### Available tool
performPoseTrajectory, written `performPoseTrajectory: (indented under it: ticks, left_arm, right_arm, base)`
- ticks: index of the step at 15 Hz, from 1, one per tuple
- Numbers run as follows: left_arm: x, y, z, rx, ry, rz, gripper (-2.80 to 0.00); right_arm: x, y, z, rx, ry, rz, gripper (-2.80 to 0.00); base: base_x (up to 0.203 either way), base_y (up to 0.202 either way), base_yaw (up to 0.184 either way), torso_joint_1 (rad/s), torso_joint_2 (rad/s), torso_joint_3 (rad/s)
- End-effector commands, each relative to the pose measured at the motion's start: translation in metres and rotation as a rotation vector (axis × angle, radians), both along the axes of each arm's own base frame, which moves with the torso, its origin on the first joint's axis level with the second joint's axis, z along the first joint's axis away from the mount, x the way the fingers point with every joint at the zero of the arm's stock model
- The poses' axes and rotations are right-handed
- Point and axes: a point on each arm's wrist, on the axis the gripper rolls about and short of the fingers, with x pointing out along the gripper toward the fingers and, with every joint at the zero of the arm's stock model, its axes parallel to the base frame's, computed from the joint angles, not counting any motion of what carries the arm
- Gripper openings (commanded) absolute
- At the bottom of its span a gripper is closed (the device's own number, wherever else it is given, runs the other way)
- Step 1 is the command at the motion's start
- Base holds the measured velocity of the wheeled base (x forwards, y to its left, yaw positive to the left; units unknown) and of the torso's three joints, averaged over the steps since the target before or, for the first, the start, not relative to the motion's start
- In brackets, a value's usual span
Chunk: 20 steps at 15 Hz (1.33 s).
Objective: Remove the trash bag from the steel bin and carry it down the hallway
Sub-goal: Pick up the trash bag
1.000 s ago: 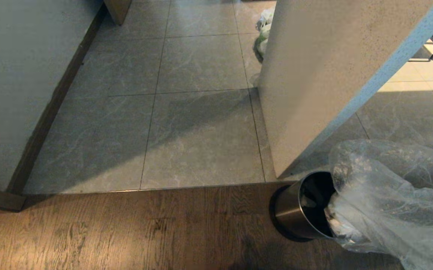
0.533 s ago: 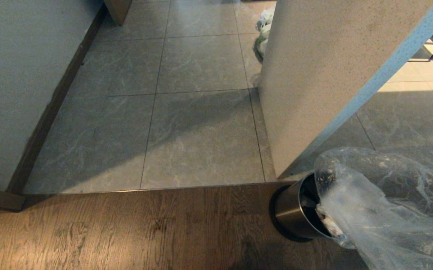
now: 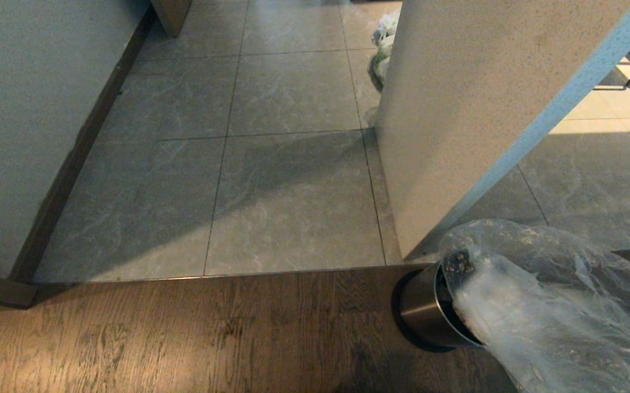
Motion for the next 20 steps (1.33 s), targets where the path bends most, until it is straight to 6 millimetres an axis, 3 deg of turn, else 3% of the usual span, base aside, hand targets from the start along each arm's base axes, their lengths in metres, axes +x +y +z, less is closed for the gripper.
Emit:
performPoseTrajectory:
  ticks: [1, 6, 10, 20]
  left_arm:
    - [0.000, 0.000, 0.000, 0.000, 0.000, 0.000, -2.80]
    - [0.000, 0.000, 0.000, 0.000, 0.000, 0.000, -2.80]
    - [0.000, 0.000, 0.000, 0.000, 0.000, 0.000, -2.80]
    - [0.000, 0.000, 0.000, 0.000, 0.000, 0.000, -2.80]
  right_arm:
    - [0.002, 0.001, -0.006, -0.079, 0.010, 0.055, -2.80]
    - [-0.004, 0.001, -0.013, -0.048, -0.024, 0.065, -2.80]
    - [-0.013, 0.001, -0.016, -0.028, -0.156, 0.058, -2.80]
    - [-0.013, 0.001, -0.015, -0.003, -0.159, 0.056, -2.80]
  base:
    - [0.000, 0.000, 0.000, 0.000, 0.00, 0.000]
    - [0.000, 0.000, 0.000, 0.000, 0.00, 0.000]
    - [0.000, 0.000, 0.000, 0.000, 0.00, 0.000]
    - [0.000, 0.000, 0.000, 0.000, 0.00, 0.000]
